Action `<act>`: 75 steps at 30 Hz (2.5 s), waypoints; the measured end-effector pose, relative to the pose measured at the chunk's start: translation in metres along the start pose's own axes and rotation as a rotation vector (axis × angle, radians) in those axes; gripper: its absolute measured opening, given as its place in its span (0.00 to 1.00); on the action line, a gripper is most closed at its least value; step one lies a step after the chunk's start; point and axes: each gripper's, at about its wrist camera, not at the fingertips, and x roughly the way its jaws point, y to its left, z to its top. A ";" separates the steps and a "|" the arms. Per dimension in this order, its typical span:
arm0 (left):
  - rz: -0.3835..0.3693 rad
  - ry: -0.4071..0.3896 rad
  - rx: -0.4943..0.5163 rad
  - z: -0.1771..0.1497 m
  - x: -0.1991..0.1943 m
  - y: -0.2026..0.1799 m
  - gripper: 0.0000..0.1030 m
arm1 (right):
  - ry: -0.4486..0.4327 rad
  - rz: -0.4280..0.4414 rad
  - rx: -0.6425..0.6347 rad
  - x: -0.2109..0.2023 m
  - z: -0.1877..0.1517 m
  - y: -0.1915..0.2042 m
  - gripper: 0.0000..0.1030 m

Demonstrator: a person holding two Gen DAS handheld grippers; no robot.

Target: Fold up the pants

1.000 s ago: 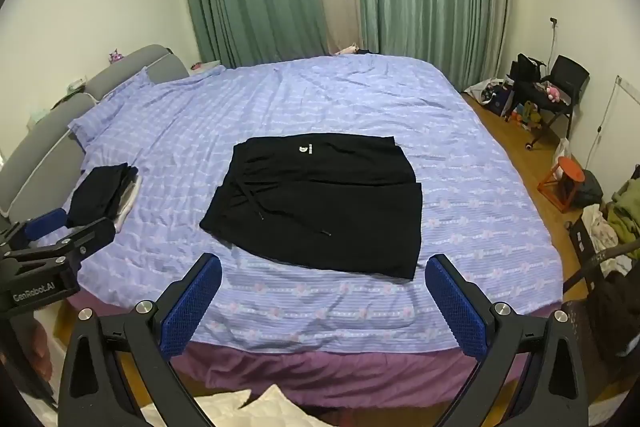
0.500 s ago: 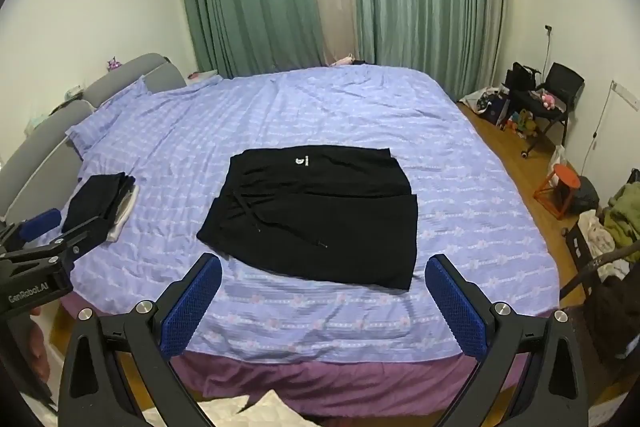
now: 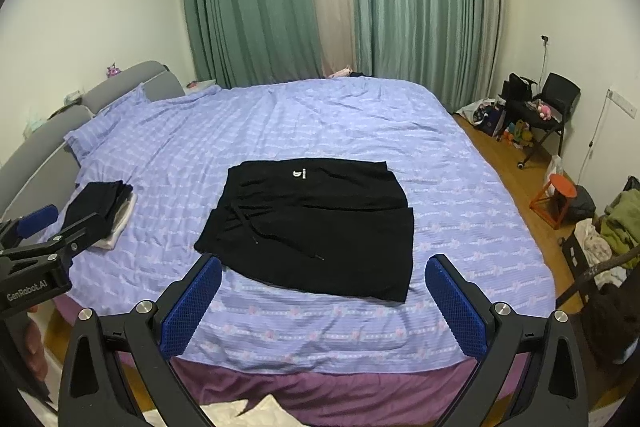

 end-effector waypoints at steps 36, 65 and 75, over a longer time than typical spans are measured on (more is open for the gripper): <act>-0.010 -0.007 -0.006 0.004 -0.003 0.002 1.00 | -0.018 -0.010 -0.002 -0.005 0.001 0.003 1.00; 0.009 0.078 -0.094 0.001 0.045 0.049 1.00 | 0.042 -0.010 0.009 0.038 0.004 0.023 1.00; 0.046 0.191 -0.103 -0.012 0.150 0.092 1.00 | 0.168 -0.025 0.164 0.135 -0.018 0.026 1.00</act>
